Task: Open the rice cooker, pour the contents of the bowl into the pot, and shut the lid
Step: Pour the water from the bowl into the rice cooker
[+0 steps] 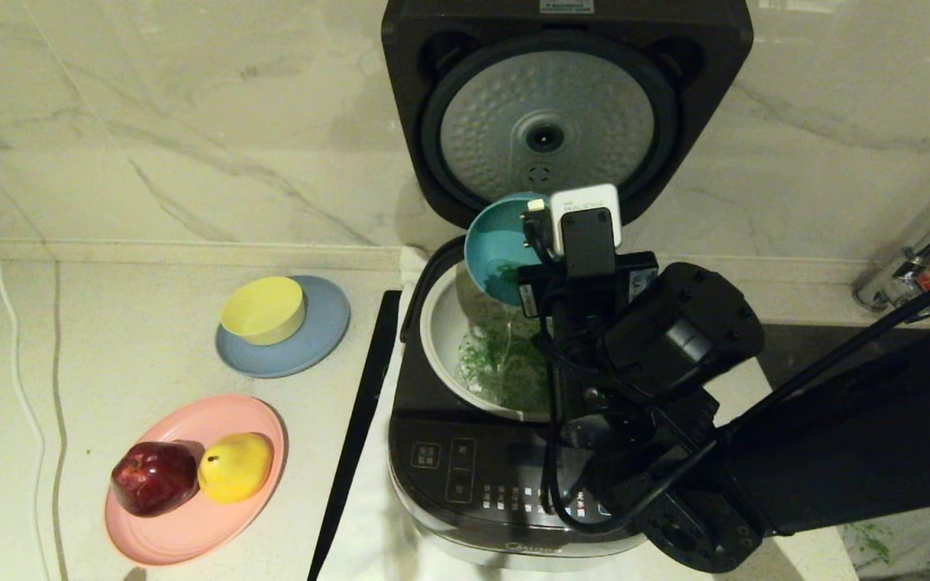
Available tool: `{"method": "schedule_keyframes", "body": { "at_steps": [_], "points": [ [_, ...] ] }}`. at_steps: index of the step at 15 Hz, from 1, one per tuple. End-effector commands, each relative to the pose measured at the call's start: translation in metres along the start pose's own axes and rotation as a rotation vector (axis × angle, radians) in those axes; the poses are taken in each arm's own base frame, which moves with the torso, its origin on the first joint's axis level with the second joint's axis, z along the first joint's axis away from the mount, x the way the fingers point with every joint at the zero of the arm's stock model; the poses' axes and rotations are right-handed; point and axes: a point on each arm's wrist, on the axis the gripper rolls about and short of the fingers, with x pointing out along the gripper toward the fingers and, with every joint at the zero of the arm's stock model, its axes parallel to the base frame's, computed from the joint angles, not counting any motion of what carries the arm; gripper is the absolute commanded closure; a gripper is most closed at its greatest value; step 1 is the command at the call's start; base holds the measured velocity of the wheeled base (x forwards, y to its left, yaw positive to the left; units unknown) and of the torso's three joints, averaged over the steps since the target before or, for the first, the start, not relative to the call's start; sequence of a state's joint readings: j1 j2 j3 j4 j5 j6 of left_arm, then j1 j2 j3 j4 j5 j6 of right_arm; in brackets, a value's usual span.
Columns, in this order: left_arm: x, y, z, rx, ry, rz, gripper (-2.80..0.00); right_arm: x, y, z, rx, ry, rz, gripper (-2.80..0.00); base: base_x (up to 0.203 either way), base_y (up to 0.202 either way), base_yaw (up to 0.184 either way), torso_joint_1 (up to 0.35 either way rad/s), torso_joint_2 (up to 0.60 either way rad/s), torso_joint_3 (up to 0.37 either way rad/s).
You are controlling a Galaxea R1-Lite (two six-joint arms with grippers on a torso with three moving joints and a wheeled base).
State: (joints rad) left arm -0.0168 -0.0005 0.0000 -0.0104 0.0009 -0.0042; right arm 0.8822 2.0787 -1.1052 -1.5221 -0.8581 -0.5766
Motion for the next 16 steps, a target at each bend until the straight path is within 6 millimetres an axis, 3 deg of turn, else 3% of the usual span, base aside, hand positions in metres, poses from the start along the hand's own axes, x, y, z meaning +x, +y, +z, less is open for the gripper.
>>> {"method": "schedule_keyframes", "body": {
  "at_steps": [1, 7, 11, 16],
  "points": [
    [0.0, 0.0, -0.001, 0.001, 0.002, 0.001, 0.0, -0.008, 0.005, -0.005, -0.011, 0.013, 0.024, 0.0, 0.0, 0.0, 0.0, 0.0, 0.0, 0.0],
    [0.0, 0.0, -0.001, 0.001, 0.003, 0.001, 0.0, -0.008, 0.008, -0.012, -0.03, 0.018, 0.033, 0.0, 0.0, 0.0, 0.0, 0.0, 0.0, 0.0],
    [0.0, 0.0, -0.001, 0.0, 0.003, 0.001, 0.0, -0.004, 0.002, 0.001, -0.002, -0.006, 0.012, 0.0, 0.0, 0.0, 0.0, 0.0, 0.0, 0.0],
    [0.0, 0.0, -0.001, 0.0, 0.002, 0.001, 0.0, -0.005, 0.001, -0.006, -0.022, 0.011, 0.018, 0.0, 0.0, 0.0, 0.0, 0.0, 0.0, 0.0]
  ]
}}
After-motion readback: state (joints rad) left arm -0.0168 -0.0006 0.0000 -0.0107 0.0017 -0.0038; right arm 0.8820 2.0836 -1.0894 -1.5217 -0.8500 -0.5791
